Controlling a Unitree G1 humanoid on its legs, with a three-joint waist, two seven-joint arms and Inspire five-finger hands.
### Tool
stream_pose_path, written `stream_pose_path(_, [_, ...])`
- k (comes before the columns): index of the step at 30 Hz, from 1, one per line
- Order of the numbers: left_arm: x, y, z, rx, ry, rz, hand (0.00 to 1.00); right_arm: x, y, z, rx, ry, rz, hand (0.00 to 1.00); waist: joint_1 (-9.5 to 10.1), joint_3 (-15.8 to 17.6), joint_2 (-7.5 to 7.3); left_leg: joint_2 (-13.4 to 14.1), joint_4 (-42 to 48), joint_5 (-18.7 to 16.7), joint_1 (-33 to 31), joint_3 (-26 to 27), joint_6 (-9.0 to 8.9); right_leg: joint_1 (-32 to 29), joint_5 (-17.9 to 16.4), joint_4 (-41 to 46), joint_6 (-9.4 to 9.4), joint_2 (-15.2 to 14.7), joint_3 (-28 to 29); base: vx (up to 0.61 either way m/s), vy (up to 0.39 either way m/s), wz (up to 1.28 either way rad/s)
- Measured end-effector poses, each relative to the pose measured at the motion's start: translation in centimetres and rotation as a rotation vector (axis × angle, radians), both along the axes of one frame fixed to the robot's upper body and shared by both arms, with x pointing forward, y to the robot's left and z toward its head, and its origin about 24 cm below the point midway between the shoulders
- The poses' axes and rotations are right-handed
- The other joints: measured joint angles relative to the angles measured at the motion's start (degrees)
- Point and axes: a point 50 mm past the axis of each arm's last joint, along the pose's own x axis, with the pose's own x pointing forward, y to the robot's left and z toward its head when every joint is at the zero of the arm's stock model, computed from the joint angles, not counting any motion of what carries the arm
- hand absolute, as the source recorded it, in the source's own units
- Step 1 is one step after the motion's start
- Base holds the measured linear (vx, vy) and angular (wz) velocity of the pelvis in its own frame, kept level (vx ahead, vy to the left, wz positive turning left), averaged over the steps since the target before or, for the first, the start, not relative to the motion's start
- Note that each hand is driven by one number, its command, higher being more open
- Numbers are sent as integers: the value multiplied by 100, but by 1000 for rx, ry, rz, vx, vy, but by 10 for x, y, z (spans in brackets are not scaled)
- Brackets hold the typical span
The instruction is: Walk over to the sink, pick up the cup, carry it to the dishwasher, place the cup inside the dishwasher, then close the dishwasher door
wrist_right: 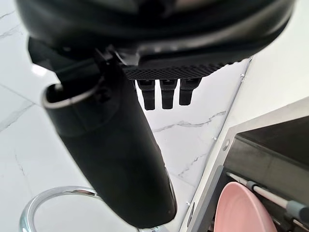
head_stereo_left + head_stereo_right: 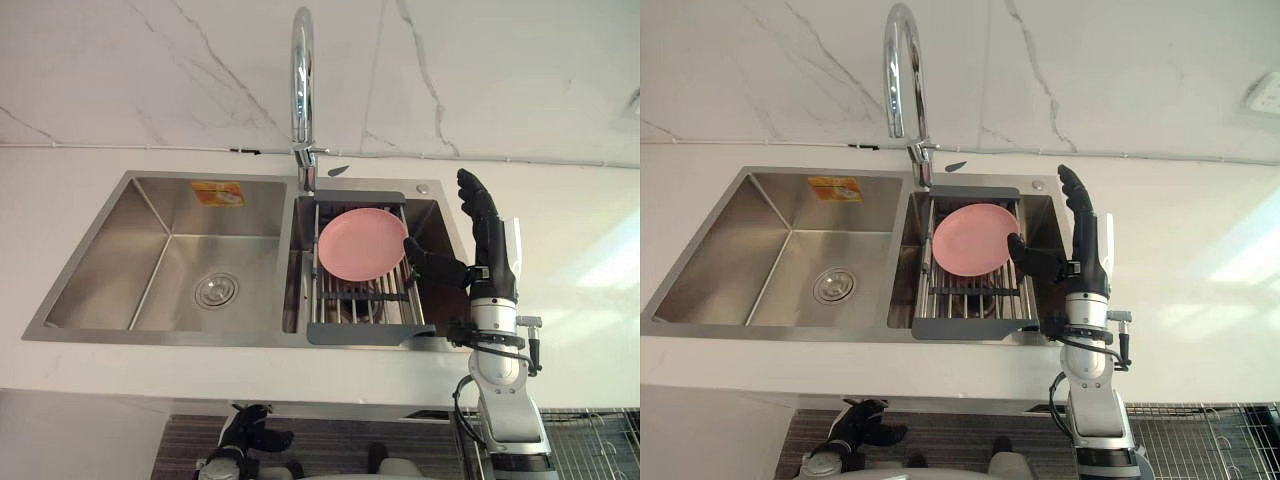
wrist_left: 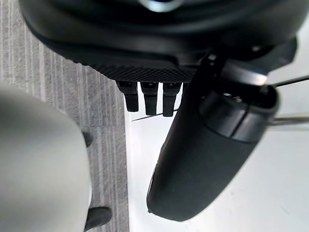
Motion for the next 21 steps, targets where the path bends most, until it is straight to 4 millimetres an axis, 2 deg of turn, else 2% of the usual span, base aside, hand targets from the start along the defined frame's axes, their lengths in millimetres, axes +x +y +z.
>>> stream_pose_path(4, [-1, -2, 0, 2, -7, 9, 90, 0, -3, 1, -30, 2, 4, 90, 2, -6, 55, 72, -60, 72, -15, -31, -65, 67, 120, -198, -47, 72, -44, -42, -45, 3])
stream_pose_path(5, [-3, -4, -1, -5, -4, 10, 90, 2, -5, -8, -30, 43, 2, 90, 4, -47, 101, 174, -314, 192, 84, -118, -177, 353, 370, -792, -146, 260, -131, 0, 0, 0])
stream_pose_path(10, [-3, -4, -1, -5, -4, 11, 90, 2, -5, -8, -30, 44, 1, 90, 4, -45, 97, 175, -314, 195, 108, -116, -176, 372, 370, -792, -147, 261, -129, 0, 0, 0])
stream_pose_path(21, [-4, 4, -2, 15, 23, 56, 90, -11, -4, -40, -48, 204, -14, 90, 3, 57, -97, 220, -329, 195, 640, -80, -177, 796, 269, -526, -153, 215, -97, -65, -4, 0])
